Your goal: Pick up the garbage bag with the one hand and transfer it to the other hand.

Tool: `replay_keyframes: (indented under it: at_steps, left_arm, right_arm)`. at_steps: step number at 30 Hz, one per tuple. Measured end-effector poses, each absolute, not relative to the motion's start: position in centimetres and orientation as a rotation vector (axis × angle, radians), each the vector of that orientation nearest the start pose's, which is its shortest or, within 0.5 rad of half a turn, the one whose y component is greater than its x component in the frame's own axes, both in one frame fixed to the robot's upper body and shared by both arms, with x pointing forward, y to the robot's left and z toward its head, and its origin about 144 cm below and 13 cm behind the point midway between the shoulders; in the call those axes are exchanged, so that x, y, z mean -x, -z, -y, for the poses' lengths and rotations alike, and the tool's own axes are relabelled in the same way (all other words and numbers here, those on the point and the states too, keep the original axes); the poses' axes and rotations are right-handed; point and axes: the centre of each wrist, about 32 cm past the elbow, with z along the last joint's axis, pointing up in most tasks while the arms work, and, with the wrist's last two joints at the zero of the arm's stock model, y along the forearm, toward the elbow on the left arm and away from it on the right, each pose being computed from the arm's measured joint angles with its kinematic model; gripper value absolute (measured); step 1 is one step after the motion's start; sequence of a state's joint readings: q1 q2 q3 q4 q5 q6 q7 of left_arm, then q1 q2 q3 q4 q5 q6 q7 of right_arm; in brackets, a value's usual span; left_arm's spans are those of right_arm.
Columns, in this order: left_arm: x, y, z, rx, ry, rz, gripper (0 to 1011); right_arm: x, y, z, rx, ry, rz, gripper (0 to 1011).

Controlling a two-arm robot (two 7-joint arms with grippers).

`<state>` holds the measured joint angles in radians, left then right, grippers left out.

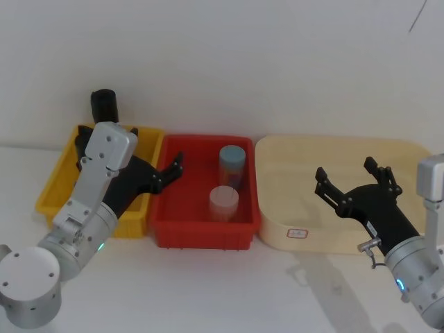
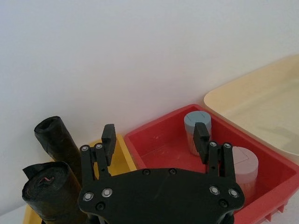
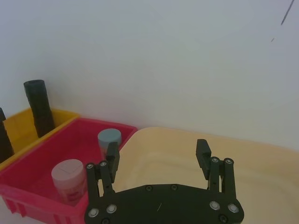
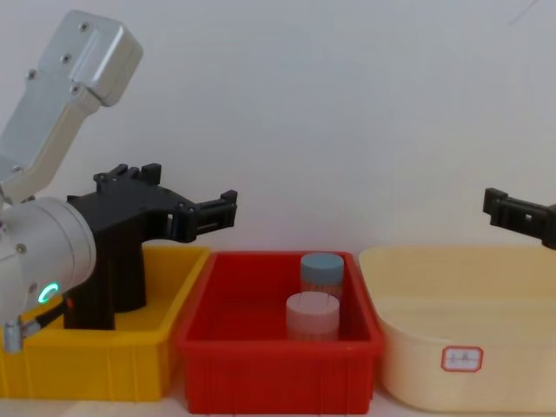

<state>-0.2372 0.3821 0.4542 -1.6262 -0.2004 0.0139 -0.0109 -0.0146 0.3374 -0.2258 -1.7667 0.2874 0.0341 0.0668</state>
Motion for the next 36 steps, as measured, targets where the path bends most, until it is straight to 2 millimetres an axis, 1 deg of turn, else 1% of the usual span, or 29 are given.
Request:
replay_keyframes:
  at_steps: [36]
  left_arm:
    - [-49.20, -120.44, -19.84, -0.061, -1.124, 0.268, 1001]
  right_arm:
    - [-44.33, -118.87, 23.71, -0.026, 1.229, 0.075, 1001]
